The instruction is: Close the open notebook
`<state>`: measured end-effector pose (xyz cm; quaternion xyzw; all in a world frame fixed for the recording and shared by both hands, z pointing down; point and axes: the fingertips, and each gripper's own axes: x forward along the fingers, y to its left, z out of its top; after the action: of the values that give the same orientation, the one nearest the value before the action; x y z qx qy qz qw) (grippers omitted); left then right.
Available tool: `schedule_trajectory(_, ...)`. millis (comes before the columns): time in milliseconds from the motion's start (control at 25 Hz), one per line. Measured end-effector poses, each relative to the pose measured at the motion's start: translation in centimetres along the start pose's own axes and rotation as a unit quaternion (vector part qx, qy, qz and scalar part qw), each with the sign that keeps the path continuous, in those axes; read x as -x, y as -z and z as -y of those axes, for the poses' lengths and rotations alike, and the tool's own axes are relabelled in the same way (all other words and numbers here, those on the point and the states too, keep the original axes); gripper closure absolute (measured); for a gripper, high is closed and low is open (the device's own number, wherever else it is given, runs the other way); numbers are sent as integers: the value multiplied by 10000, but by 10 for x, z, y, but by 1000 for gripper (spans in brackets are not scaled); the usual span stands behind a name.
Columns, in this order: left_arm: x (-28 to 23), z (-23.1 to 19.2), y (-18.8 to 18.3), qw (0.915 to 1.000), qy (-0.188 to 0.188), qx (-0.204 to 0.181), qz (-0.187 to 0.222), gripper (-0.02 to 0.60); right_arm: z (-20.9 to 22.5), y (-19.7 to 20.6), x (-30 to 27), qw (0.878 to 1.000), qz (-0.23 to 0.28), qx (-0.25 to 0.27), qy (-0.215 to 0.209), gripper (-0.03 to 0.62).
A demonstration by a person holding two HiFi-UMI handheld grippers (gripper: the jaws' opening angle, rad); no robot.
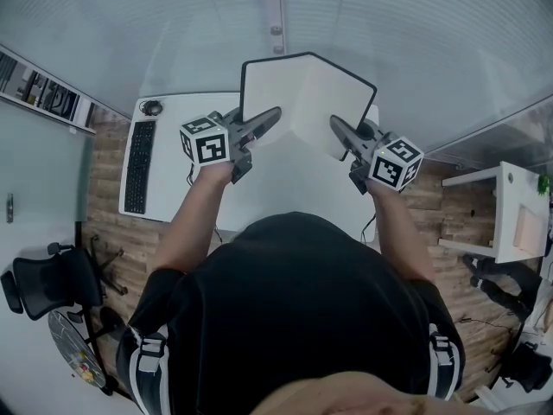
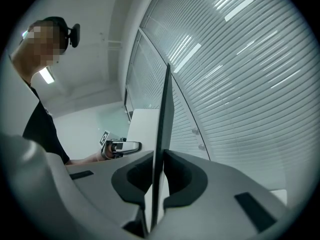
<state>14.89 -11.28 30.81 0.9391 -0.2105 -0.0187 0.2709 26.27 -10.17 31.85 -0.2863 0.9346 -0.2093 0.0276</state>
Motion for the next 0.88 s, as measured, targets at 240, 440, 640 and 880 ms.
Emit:
schedule_trajectory(240, 2, 0, 0, 10000, -30, 12, 31, 512, -1, -1, -3, 10000, -7, 9, -33, 539)
schedule_trajectory(440, 3, 2, 4, 10000, -18, -93, 0, 512, -3, -1, -5, 10000, -25, 67, 11, 539)
schedule_trajectory(640, 5, 0, 5, 9999, 77, -79, 26, 512, -2, 1, -6, 9999, -63, 93, 127, 539)
schedule_trajectory(880, 26, -3, 2, 9995, 300, -112, 32, 512, -14, 2, -17, 9996, -34, 132, 228, 539)
